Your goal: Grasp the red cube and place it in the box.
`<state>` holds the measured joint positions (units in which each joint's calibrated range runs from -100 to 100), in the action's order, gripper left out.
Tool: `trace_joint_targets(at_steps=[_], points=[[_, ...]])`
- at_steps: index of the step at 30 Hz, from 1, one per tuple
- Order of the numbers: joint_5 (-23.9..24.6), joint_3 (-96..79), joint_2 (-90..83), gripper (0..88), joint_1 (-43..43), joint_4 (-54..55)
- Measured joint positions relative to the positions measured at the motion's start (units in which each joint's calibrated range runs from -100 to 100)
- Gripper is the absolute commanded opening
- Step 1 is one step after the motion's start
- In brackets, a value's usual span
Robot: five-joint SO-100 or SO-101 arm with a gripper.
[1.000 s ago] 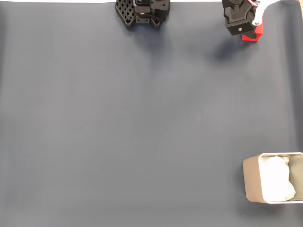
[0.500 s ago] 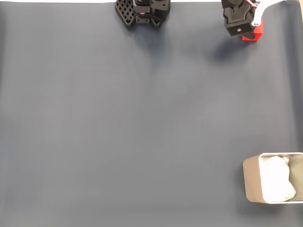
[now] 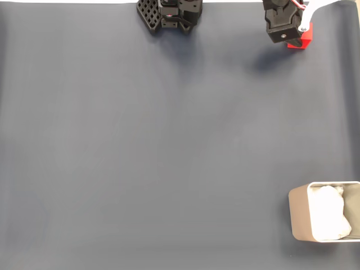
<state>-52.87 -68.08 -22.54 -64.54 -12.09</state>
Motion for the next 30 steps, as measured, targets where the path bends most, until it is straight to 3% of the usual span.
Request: trace_joint_targets(at_steps=[5, 30], points=[[0.0, 0.0, 0.0, 3.5, 0.0, 0.0], [0.2, 3.0, 0.0, 0.8, 0.0, 0.0]])
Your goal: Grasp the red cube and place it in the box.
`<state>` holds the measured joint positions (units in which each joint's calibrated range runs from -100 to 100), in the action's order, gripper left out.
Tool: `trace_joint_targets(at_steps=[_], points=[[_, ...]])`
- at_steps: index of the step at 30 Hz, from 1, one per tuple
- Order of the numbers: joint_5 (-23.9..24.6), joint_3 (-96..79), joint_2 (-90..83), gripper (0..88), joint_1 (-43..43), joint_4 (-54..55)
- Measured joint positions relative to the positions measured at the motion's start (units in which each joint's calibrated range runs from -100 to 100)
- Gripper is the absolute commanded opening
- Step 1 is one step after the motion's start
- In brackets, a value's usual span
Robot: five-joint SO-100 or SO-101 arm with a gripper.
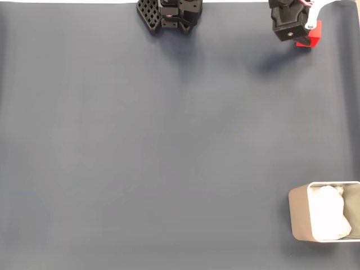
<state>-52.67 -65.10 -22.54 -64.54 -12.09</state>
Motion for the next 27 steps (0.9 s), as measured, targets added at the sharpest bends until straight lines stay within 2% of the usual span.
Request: trace_joint_targets(at_steps=[27], points=[[0.4, 12.6, -1.1, 0.3, 13.7, -5.6]])
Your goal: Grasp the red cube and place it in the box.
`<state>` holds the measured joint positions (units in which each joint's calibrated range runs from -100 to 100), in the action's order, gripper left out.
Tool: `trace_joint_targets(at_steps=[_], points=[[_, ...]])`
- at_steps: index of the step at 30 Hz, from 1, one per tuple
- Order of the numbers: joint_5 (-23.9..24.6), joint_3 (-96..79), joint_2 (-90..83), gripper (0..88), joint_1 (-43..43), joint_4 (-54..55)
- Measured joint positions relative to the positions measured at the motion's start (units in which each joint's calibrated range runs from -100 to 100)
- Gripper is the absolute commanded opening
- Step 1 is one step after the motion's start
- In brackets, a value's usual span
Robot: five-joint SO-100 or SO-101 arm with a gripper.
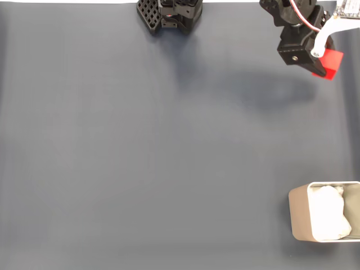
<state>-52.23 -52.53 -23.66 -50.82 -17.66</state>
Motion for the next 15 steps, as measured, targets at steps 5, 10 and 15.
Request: trace_joint_targets(at_steps=[5, 10, 15], points=[[0.0, 4.1, 0.6, 0.3, 3.0, -1.5], [0.0, 8.0, 2.4, 0.4, 5.8, -2.9], [0.0, 12.2, 4.3, 0.3, 8.4, -3.9]])
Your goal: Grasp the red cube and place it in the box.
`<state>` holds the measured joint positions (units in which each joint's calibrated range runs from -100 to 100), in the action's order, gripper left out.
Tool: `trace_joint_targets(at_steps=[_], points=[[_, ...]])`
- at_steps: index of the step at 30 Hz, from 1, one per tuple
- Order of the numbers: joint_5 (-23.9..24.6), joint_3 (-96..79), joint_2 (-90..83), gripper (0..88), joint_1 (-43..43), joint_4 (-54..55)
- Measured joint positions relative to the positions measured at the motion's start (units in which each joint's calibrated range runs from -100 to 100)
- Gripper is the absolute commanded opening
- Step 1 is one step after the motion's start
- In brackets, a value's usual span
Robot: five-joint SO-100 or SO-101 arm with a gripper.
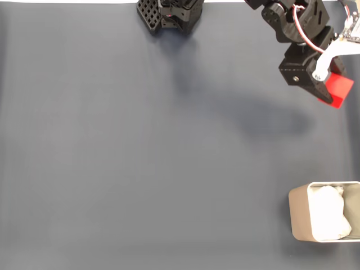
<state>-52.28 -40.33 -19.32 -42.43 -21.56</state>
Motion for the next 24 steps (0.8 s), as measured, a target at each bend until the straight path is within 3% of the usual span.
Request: trace_joint_targets(at_steps=[24], points=[[0.0, 27.8, 18.5, 0.3, 9.8, -2.5]])
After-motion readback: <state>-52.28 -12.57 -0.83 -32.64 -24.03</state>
